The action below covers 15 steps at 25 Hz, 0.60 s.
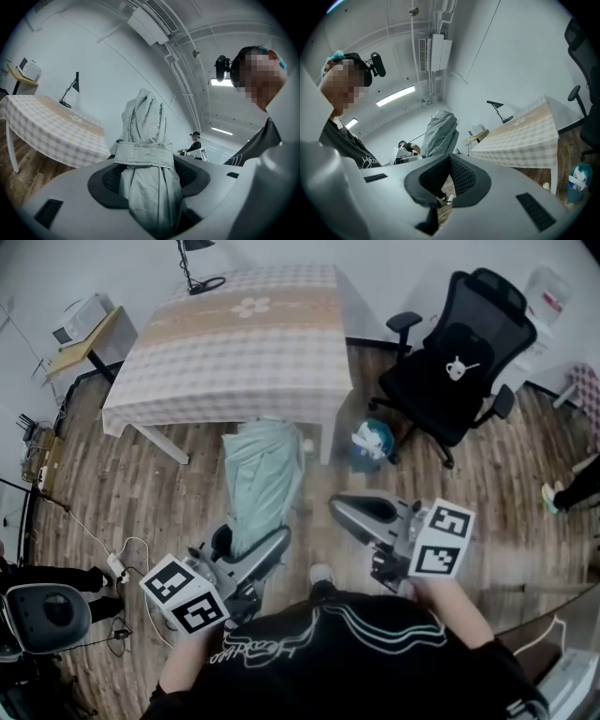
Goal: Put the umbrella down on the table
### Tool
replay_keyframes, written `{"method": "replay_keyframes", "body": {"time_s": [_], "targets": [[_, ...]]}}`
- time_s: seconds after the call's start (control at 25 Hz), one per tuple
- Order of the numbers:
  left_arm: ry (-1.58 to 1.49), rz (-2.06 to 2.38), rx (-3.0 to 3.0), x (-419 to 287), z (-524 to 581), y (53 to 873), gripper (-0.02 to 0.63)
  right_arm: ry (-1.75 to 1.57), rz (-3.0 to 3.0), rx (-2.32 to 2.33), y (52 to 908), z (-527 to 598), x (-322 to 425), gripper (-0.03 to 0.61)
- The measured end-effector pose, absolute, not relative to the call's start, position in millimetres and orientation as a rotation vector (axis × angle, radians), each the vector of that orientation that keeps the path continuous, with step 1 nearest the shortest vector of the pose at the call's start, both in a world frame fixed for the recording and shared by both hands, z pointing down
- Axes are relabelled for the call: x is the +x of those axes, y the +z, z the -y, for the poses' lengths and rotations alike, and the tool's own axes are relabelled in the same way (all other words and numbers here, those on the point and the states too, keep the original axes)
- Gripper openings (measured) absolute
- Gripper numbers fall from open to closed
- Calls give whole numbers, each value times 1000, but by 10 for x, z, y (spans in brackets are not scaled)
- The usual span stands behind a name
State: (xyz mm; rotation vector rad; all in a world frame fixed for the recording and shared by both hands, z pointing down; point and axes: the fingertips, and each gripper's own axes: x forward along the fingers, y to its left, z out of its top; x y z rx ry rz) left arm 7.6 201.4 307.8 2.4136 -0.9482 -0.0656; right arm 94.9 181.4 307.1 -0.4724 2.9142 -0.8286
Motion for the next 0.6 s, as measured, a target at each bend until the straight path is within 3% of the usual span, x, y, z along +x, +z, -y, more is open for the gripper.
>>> {"method": "replay_keyframes", "body": {"time_s": [0.6], "targets": [[-59, 1064, 2423, 149, -1220, 2946, 259, -753, -2923, -429, 2941, -1041, 1161, 12]]}}
